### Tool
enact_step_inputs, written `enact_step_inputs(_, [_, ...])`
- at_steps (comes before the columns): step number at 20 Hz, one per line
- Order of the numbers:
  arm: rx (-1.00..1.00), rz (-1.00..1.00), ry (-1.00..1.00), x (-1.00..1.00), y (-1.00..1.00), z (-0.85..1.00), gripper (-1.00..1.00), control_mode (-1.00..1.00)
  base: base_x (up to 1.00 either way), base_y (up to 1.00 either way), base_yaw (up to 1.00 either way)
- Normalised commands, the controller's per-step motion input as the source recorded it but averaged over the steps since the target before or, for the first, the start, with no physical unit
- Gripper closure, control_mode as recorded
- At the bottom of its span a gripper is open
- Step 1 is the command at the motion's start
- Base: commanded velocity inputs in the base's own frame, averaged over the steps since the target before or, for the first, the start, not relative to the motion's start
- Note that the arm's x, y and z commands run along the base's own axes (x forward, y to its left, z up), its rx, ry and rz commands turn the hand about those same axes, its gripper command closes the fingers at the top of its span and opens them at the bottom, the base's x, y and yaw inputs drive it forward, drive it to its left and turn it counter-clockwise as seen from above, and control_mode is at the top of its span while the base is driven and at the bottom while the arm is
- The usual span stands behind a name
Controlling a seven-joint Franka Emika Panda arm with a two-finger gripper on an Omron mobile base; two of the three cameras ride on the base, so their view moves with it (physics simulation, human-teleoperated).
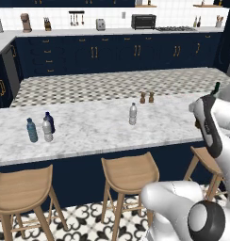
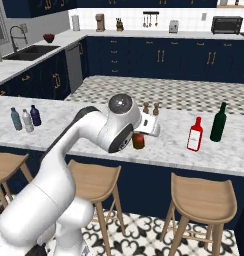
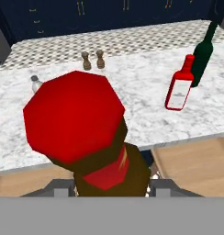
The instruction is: Move the plastic bottles in the middle to the plastics group, and the glass bottles in the middle to the glass group.
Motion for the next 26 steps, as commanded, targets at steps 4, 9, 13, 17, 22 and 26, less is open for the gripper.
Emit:
enact_step_inputs(4, [0.00,-0.02,0.01,-0.03,-1.00,0.25,1.00,-1.00,0.00,0.00,0.00])
enact_step_inputs(9, [0.00,-0.03,0.03,0.00,-1.00,0.09,1.00,-1.00,0.00,0.00,0.00])
enact_step_inputs(13, [0.00,0.00,0.08,0.12,-0.80,-0.17,1.00,-1.00,0.00,0.00,0.00])
enact_step_inputs(17, [-0.01,0.00,0.11,0.64,-0.63,-0.61,1.00,-1.00,0.00,0.00,0.00])
enact_step_inputs(22, [-0.01,0.00,0.00,0.30,-0.32,-0.38,1.00,-1.00,0.00,0.00,0.00])
enact_step_inputs(26, [0.00,0.00,-0.07,0.28,-0.21,-0.18,1.00,-1.00,0.00,0.00,0.00])
